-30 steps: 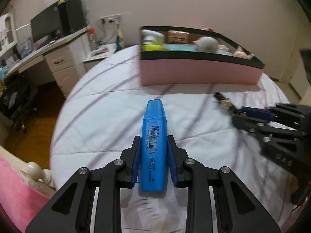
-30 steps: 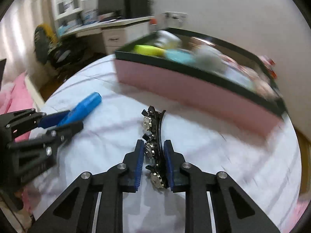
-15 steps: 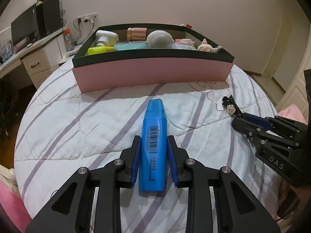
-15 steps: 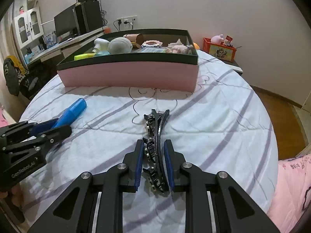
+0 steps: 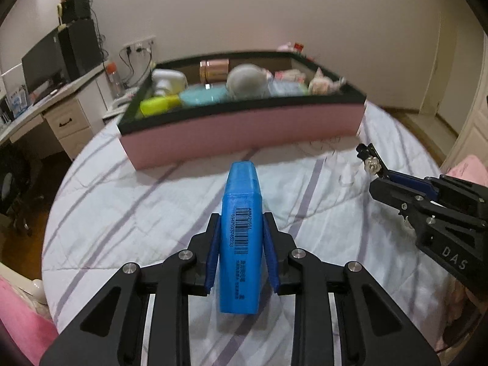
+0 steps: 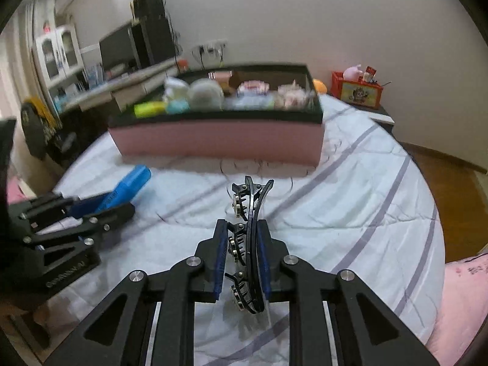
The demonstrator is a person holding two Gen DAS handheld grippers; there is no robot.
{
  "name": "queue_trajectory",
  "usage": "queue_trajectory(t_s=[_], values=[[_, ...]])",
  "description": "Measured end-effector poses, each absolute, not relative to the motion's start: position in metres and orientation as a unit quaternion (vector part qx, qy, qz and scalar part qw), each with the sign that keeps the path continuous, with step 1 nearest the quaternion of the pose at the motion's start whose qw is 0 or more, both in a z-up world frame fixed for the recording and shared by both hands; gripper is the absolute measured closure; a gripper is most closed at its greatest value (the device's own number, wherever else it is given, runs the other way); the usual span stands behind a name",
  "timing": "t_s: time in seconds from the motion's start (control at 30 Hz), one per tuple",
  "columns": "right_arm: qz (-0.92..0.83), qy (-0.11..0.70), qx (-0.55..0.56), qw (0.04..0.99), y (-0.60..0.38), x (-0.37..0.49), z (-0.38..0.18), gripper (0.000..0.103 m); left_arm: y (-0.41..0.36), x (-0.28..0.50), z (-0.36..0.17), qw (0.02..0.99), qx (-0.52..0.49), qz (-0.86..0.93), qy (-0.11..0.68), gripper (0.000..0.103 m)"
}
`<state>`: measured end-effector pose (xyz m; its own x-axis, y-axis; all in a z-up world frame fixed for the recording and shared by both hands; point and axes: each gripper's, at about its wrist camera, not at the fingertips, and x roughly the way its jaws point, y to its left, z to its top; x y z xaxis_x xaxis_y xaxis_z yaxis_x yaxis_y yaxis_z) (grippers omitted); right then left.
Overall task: Organize rigid objects
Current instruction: 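Lift the blue highlighter and hair clip over the tray with both tools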
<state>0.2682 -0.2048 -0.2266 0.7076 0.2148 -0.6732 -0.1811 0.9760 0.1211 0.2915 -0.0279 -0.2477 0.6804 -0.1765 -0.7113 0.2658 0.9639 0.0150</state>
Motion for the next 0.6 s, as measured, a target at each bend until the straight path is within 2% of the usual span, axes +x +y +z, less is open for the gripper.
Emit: queue_trajectory(t_s=[0.27, 0.6], values=[[0.125, 0.251, 0.023, 0.959, -0.192, 0.235, -0.151, 0.084, -0.025, 0.259, -0.170, 0.955, 0.046, -0.110, 0.273, 0.076], [0.126, 0.161, -0.003, 0.979, -0.167, 0.205, -0.079, 0.084, -0.028, 0.220, -0.089, 0.981, 0.046, -0.103, 0.157, 0.076]])
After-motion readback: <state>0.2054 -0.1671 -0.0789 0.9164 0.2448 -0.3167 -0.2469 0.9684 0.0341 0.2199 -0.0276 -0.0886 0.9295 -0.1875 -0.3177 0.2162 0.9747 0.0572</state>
